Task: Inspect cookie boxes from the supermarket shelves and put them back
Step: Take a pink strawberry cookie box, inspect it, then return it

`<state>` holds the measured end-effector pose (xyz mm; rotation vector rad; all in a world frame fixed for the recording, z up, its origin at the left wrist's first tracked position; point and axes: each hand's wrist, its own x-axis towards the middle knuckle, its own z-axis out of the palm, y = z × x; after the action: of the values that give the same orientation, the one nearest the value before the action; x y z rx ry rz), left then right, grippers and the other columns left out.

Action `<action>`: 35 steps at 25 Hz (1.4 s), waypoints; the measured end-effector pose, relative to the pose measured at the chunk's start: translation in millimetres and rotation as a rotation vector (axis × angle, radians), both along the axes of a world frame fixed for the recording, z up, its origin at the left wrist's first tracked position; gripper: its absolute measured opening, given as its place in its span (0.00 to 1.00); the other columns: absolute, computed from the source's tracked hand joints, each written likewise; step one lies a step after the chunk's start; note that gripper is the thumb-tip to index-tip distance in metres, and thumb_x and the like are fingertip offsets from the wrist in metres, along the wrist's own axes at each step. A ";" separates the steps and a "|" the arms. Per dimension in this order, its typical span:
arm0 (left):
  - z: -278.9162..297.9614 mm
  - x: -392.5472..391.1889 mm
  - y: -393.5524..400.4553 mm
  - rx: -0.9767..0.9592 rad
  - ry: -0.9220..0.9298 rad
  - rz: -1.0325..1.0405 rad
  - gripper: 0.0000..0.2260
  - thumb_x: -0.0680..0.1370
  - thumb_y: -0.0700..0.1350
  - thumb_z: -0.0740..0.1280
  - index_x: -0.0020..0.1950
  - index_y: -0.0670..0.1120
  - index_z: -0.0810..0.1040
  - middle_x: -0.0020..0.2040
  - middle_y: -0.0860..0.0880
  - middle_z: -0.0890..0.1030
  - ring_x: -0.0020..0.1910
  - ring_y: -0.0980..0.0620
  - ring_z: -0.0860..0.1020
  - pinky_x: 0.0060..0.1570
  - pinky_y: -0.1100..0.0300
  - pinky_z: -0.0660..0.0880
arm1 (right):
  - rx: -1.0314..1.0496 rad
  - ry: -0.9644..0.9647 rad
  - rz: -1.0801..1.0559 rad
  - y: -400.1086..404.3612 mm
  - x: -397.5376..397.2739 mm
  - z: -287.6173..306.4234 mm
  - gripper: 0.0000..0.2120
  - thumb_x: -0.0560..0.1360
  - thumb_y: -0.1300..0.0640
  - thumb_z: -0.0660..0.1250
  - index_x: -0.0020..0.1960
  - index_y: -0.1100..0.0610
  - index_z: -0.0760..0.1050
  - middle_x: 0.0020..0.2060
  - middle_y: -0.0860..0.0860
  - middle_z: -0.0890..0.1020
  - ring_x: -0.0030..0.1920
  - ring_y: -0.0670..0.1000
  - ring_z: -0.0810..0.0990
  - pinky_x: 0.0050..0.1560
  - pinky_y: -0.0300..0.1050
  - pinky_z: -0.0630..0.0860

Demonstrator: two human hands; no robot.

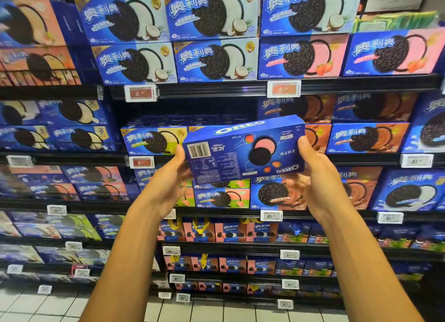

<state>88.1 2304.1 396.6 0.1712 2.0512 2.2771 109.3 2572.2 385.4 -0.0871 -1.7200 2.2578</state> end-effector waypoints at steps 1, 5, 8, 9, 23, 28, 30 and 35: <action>0.6 0.5 -0.2 -0.063 -0.009 0.022 0.22 0.81 0.63 0.51 0.51 0.58 0.83 0.47 0.58 0.86 0.48 0.57 0.81 0.41 0.55 0.72 | 0.003 -0.019 0.004 -0.8 -0.8 -1.3 0.40 0.63 0.31 0.72 0.62 0.61 0.75 0.52 0.56 0.86 0.37 0.49 0.85 0.29 0.39 0.78; 3.2 1.1 -2.0 -0.201 -0.002 0.016 0.21 0.82 0.64 0.48 0.53 0.61 0.81 0.45 0.62 0.85 0.50 0.56 0.80 0.44 0.53 0.69 | 0.002 -0.036 0.020 -0.2 -3.2 -6.8 0.31 0.64 0.32 0.71 0.52 0.58 0.80 0.48 0.53 0.88 0.38 0.49 0.86 0.30 0.38 0.79; -1.3 -1.7 -4.4 -0.144 0.022 -0.061 0.17 0.84 0.59 0.50 0.60 0.63 0.77 0.50 0.61 0.85 0.55 0.56 0.81 0.49 0.52 0.74 | 0.003 -0.018 0.048 3.5 -4.9 -11.9 0.23 0.67 0.33 0.69 0.46 0.51 0.85 0.47 0.50 0.88 0.40 0.48 0.87 0.31 0.38 0.80; -3.4 -2.9 -4.3 -0.086 0.038 -0.084 0.16 0.85 0.57 0.51 0.64 0.62 0.76 0.54 0.58 0.84 0.57 0.54 0.80 0.51 0.52 0.76 | -0.013 -0.022 0.049 5.2 -6.2 -13.2 0.22 0.69 0.33 0.68 0.47 0.51 0.85 0.47 0.49 0.88 0.41 0.49 0.87 0.32 0.38 0.80; 5.7 25.8 55.1 0.071 0.340 -0.265 0.18 0.75 0.44 0.72 0.63 0.56 0.77 0.59 0.53 0.83 0.57 0.50 0.82 0.43 0.56 0.82 | -0.226 -0.353 0.028 6.7 -54.6 -48.2 0.19 0.80 0.37 0.60 0.51 0.53 0.78 0.39 0.53 0.87 0.35 0.51 0.87 0.27 0.43 0.79; 8.7 34.3 62.9 0.015 0.424 -0.275 0.18 0.74 0.47 0.73 0.62 0.59 0.77 0.57 0.57 0.83 0.55 0.57 0.81 0.43 0.63 0.80 | -0.160 -0.344 0.041 1.8 -57.2 -47.3 0.21 0.79 0.35 0.59 0.53 0.52 0.79 0.50 0.56 0.86 0.44 0.56 0.87 0.45 0.53 0.82; 12.5 34.7 61.4 0.016 0.447 -0.278 0.19 0.72 0.49 0.72 0.62 0.59 0.77 0.56 0.59 0.83 0.56 0.59 0.81 0.44 0.64 0.80 | -0.148 -0.338 0.038 1.4 -57.9 -46.1 0.21 0.80 0.35 0.59 0.52 0.52 0.79 0.49 0.56 0.86 0.45 0.56 0.87 0.50 0.55 0.82; 10.6 27.0 52.2 0.037 0.407 -0.288 0.17 0.74 0.48 0.73 0.61 0.61 0.77 0.57 0.58 0.83 0.58 0.54 0.81 0.46 0.55 0.82 | -0.164 -0.350 0.047 2.4 -54.8 -42.1 0.20 0.79 0.35 0.60 0.49 0.51 0.77 0.42 0.53 0.87 0.38 0.52 0.87 0.36 0.46 0.79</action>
<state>115.2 2356.2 407.2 0.9370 1.9811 2.2364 54.5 2574.6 343.3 -0.5102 -1.7044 2.5347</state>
